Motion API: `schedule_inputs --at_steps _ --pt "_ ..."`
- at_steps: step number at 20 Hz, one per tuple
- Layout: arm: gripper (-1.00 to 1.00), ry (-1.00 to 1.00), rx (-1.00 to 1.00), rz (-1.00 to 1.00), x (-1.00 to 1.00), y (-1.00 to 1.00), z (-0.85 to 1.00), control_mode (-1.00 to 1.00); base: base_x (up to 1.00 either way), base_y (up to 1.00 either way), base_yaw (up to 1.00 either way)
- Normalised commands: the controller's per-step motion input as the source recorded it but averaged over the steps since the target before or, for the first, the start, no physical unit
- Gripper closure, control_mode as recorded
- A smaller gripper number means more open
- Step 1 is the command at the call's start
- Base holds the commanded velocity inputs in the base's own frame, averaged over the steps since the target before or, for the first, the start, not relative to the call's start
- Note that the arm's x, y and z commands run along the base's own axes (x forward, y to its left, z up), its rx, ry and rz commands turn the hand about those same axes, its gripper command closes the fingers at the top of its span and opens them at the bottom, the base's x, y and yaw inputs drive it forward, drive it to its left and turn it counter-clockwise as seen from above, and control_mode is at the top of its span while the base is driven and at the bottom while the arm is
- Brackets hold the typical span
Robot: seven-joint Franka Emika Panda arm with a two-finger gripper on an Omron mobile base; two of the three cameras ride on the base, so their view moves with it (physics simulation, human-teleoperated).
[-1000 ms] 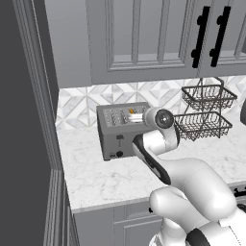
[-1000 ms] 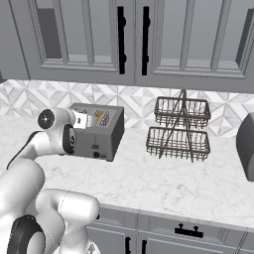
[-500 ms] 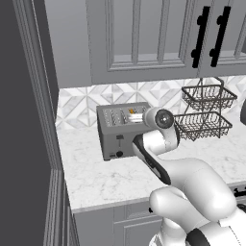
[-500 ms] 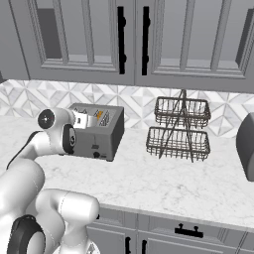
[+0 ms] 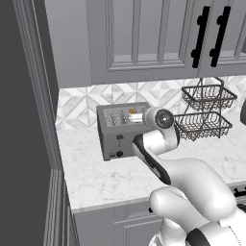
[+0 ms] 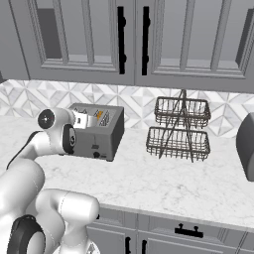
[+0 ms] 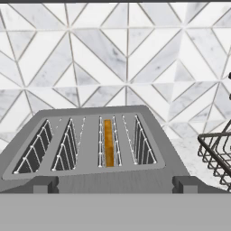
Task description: Start the toaster. Once the lever pops up, take the bread to the plate on the dining counter.
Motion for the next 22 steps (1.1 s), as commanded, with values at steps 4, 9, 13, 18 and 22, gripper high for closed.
schedule_inputs --at_steps 4,9,13,18,22 --pt "-1.00 0.00 0.00 0.00 0.00 0.00 0.00 -1.00 0.00 0.00 0.00" --pt "-1.00 0.00 0.00 0.00 0.00 0.00 0.00 -1.00 0.00 0.00 0.00" --pt "-1.00 0.00 0.00 0.00 0.00 0.00 0.00 -1.00 0.00 0.00 0.00" --pt "-1.00 0.00 0.00 0.00 0.00 0.00 0.00 -1.00 0.00 0.00 0.00" --pt "-1.00 0.00 0.00 0.00 0.00 0.00 0.00 -1.00 0.00 0.00 0.00"
